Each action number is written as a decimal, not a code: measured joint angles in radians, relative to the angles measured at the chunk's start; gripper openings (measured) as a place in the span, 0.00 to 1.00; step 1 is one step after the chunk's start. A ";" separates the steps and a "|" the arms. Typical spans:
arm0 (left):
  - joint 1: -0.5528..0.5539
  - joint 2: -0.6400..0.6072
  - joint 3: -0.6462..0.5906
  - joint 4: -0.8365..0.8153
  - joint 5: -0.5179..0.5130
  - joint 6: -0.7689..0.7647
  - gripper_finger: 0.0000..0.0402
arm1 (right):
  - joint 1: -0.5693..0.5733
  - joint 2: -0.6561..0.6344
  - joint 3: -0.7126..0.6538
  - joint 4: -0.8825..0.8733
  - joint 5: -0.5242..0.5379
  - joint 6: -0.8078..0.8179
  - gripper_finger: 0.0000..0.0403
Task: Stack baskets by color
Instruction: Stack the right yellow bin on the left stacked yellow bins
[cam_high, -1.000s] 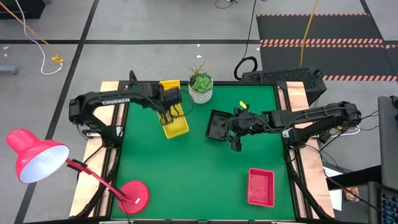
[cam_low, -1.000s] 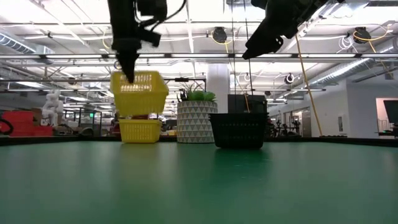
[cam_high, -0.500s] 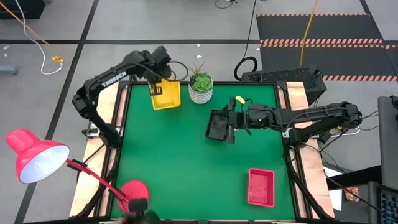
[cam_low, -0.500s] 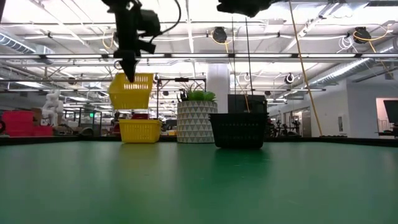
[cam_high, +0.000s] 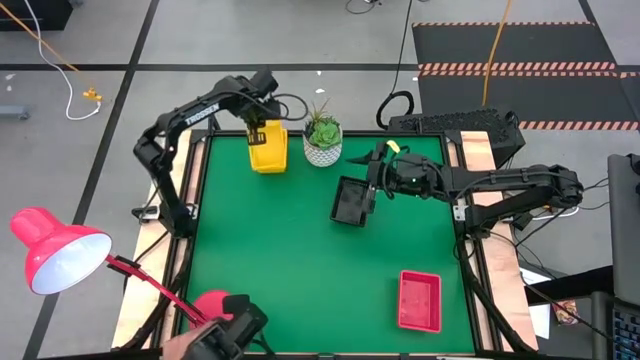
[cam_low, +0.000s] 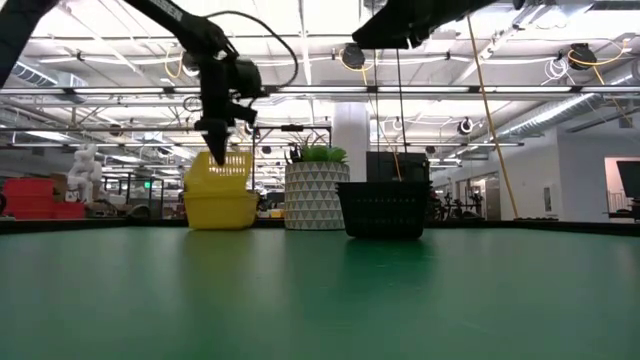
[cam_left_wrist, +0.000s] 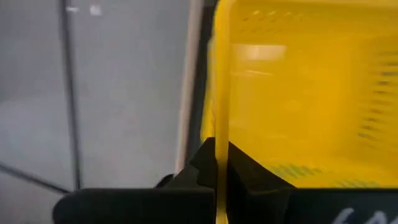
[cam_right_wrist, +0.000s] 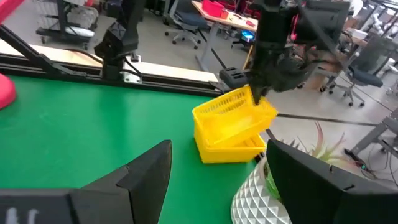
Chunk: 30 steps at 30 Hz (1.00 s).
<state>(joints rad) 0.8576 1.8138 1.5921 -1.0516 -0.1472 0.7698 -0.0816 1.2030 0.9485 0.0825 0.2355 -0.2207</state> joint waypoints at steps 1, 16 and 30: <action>-0.005 0.014 -0.001 -0.004 0.005 0.002 0.00 | -0.003 0.000 0.000 -0.004 0.000 0.002 0.64; -0.027 0.051 -0.001 0.003 0.036 -0.093 0.18 | -0.016 0.000 0.000 -0.081 0.000 0.074 0.64; -0.068 0.020 -0.001 0.009 -0.169 -0.170 0.75 | -0.016 0.000 0.000 -0.089 0.000 0.077 0.64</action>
<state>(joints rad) 0.7897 1.8340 1.5915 -1.0423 -0.3164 0.5994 -0.0975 1.2030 0.9485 -0.0069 0.2352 -0.1435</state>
